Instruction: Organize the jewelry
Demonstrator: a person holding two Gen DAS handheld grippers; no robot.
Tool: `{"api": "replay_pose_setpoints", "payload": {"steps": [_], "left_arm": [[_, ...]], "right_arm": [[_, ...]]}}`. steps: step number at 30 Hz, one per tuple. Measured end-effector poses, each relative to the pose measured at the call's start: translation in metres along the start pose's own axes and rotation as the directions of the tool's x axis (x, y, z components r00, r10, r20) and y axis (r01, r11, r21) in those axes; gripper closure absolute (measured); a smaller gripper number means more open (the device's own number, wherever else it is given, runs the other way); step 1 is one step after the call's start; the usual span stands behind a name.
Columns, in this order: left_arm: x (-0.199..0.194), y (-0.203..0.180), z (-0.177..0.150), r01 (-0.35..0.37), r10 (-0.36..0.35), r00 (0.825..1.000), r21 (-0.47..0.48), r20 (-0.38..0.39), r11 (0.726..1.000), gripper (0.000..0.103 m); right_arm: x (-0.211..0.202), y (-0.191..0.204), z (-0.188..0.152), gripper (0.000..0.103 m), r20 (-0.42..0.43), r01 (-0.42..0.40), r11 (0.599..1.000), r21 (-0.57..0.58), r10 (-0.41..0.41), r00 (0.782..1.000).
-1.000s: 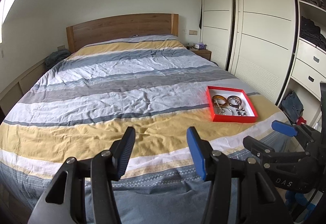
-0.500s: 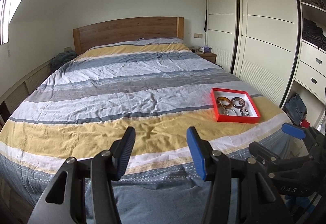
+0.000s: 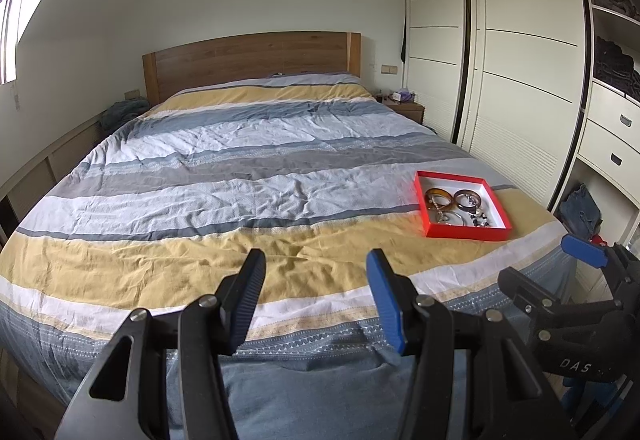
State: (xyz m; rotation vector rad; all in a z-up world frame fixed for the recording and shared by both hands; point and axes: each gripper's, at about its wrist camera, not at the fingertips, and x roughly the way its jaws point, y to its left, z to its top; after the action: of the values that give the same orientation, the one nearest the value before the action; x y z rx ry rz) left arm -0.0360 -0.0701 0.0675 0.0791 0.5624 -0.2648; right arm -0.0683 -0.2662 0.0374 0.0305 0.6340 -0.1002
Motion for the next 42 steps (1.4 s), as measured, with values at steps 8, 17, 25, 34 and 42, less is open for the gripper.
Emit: {"api": "replay_pose_setpoints", "payload": {"steps": [8,17,25,34,42], "left_arm": [[0.003,-0.005,-0.004,0.035,-0.035,0.999,-0.001,-0.005,0.999,0.053],[0.006,-0.005,-0.008,0.058,-0.058,0.998,-0.002,-0.016,0.998,0.053],[0.010,-0.007,-0.010,0.055,-0.055,0.998,0.007,-0.025,0.998,0.053],[0.013,-0.004,-0.015,0.049,-0.049,0.998,0.001,-0.034,0.999,0.053],[0.016,-0.002,-0.018,0.046,-0.046,0.998,0.000,-0.042,0.999,0.048]], "right_arm": [[-0.001,0.006,0.000,0.000,0.015,-0.002,1.000,-0.028,0.002,1.000],[0.003,0.004,-0.004,0.000,0.000,-0.008,1.000,-0.020,0.008,1.000],[0.004,0.004,-0.005,0.000,-0.007,-0.006,1.000,-0.018,0.006,1.000],[0.006,-0.002,-0.008,0.000,-0.011,0.025,1.000,-0.003,-0.025,1.000],[0.009,-0.004,-0.009,0.000,-0.019,0.048,0.999,-0.002,-0.048,0.999]]}}
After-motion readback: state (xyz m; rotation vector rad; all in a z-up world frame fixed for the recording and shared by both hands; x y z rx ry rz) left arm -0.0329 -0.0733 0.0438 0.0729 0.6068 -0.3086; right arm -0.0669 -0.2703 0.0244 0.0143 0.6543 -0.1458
